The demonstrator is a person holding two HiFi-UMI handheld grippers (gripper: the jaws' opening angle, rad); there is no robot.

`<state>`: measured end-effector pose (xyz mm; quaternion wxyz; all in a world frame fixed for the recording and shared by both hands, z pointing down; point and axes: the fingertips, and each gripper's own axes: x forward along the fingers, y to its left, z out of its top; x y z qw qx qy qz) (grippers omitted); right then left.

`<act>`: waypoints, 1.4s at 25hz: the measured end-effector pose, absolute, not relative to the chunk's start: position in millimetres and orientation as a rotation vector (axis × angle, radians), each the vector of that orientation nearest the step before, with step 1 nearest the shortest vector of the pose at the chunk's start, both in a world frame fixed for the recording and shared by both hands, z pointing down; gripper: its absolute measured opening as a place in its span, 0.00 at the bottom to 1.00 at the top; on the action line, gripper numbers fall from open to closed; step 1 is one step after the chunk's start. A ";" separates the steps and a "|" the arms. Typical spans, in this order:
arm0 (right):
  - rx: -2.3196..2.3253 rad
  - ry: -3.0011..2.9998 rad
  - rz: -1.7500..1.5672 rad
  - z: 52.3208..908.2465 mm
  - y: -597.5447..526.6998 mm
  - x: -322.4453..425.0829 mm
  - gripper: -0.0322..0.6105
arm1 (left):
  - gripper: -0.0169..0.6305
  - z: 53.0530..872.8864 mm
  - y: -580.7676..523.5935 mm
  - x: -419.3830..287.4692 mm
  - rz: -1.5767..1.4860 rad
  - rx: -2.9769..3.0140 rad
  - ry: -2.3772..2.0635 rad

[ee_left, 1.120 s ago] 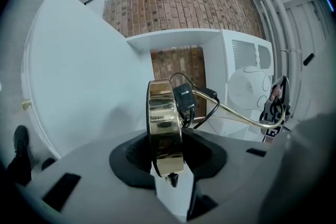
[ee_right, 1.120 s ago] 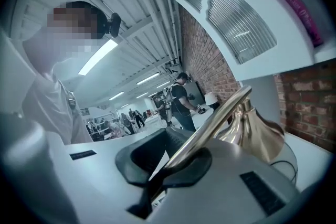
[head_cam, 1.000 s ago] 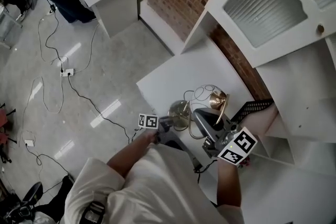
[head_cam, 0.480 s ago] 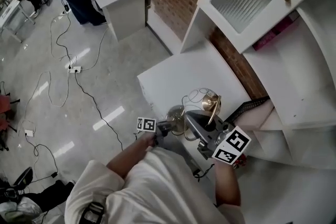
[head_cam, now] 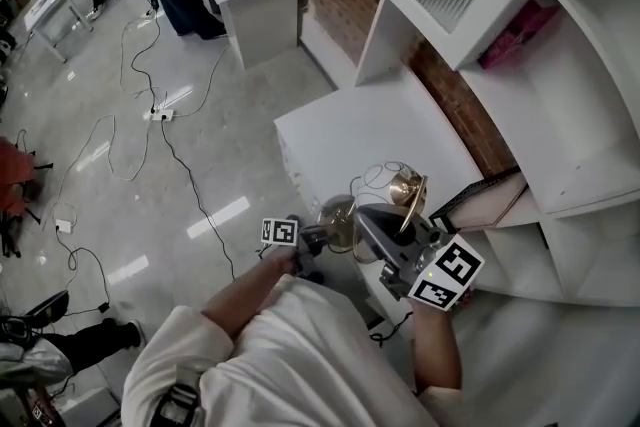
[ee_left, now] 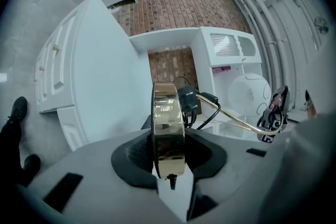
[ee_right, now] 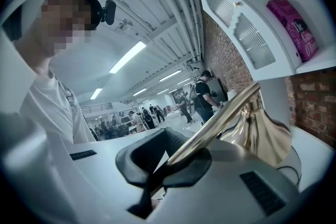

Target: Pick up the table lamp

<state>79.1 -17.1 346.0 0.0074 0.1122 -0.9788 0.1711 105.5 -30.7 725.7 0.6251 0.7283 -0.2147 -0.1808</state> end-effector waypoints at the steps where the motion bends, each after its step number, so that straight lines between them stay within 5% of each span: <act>1: 0.343 -3.062 0.529 344.6 -10.8 78.9 0.07 | 0.24 724.7 -25.7 104.7 -0.422 1.669 -0.501; 35: 0.517 -3.044 0.546 330.6 63.2 -5.6 0.07 | 0.24 707.4 48.3 21.1 -0.382 1.688 -0.436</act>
